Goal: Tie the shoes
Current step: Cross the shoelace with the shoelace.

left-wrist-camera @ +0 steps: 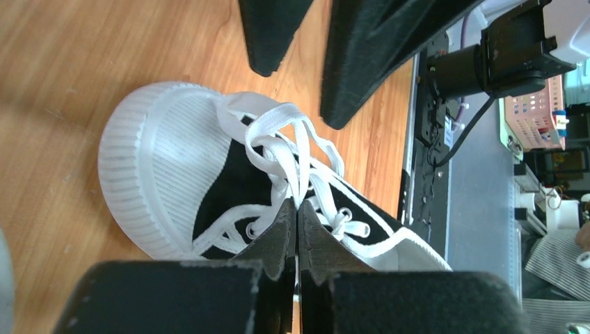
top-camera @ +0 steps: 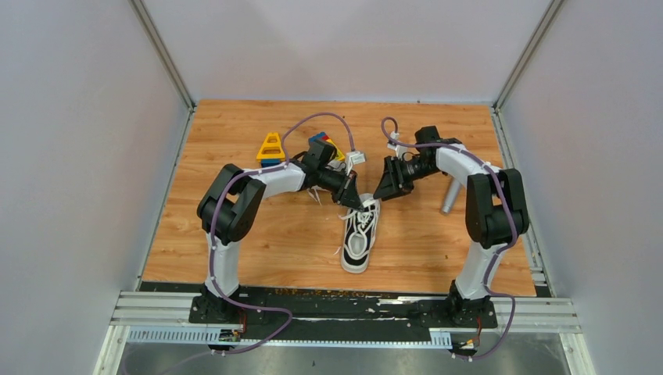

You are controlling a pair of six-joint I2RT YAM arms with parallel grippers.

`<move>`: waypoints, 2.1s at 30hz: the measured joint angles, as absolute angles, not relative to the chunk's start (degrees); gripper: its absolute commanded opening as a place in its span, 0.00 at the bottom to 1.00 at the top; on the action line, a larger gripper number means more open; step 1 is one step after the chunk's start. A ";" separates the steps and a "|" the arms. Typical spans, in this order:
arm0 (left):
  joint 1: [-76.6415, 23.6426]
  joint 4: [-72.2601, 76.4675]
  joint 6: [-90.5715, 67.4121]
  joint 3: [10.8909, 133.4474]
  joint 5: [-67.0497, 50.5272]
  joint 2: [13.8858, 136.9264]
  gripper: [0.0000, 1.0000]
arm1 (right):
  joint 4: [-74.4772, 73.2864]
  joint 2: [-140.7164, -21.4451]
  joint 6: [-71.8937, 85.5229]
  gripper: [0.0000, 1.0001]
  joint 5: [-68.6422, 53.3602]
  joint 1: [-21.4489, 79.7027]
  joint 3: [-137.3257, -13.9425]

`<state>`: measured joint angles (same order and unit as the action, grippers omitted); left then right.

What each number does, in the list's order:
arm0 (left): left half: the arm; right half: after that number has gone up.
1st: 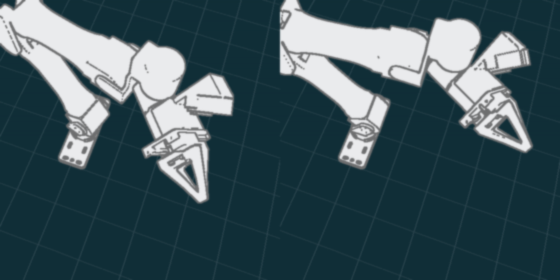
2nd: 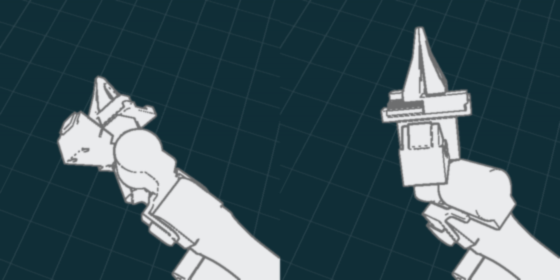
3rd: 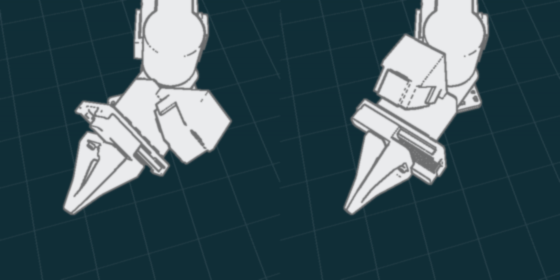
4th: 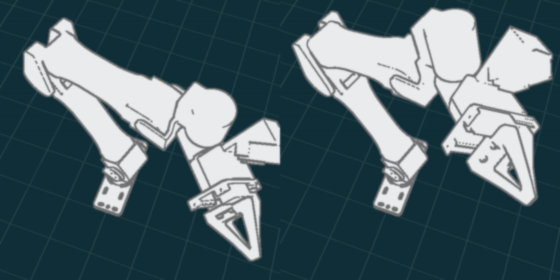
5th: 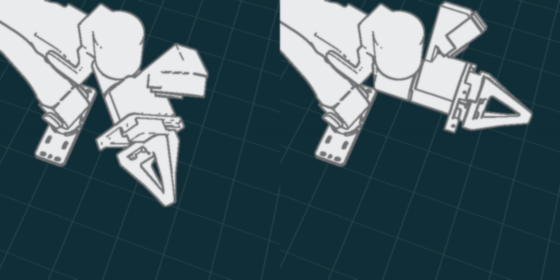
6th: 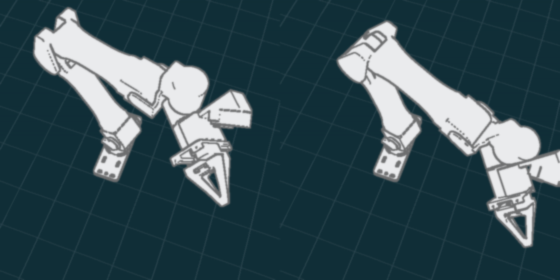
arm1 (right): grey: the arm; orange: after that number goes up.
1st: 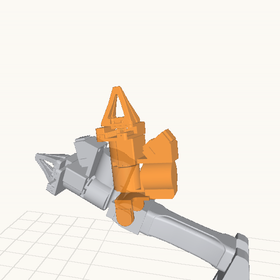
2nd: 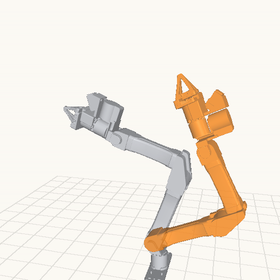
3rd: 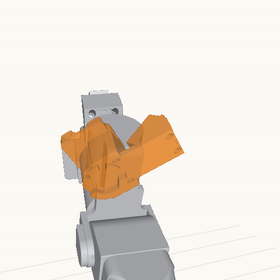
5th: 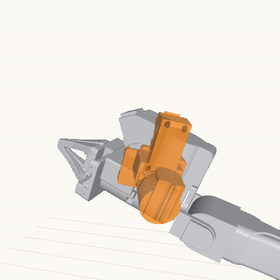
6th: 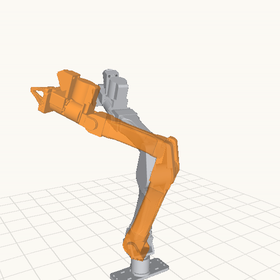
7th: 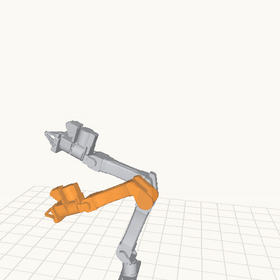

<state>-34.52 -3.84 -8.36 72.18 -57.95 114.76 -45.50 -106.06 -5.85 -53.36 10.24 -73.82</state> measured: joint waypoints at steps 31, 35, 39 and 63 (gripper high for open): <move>-35.55 -16.34 -6.02 74.74 -58.04 114.76 0.00 | -43.13 -107.79 -7.90 0.08 -53.01 14.98 -69.91; -35.55 -16.58 -5.78 74.74 -58.04 114.76 0.00 | -42.59 -107.66 -8.69 0.00 -52.34 15.68 -69.91; -35.55 -17.78 -4.47 74.74 -58.02 114.76 0.00 | -42.81 -105.89 -8.95 0.00 -51.66 15.59 -69.91; -35.64 -21.89 -4.36 77.73 -62.06 114.76 0.00 | -45.43 -100.25 -9.32 0.00 -48.10 16.97 -75.53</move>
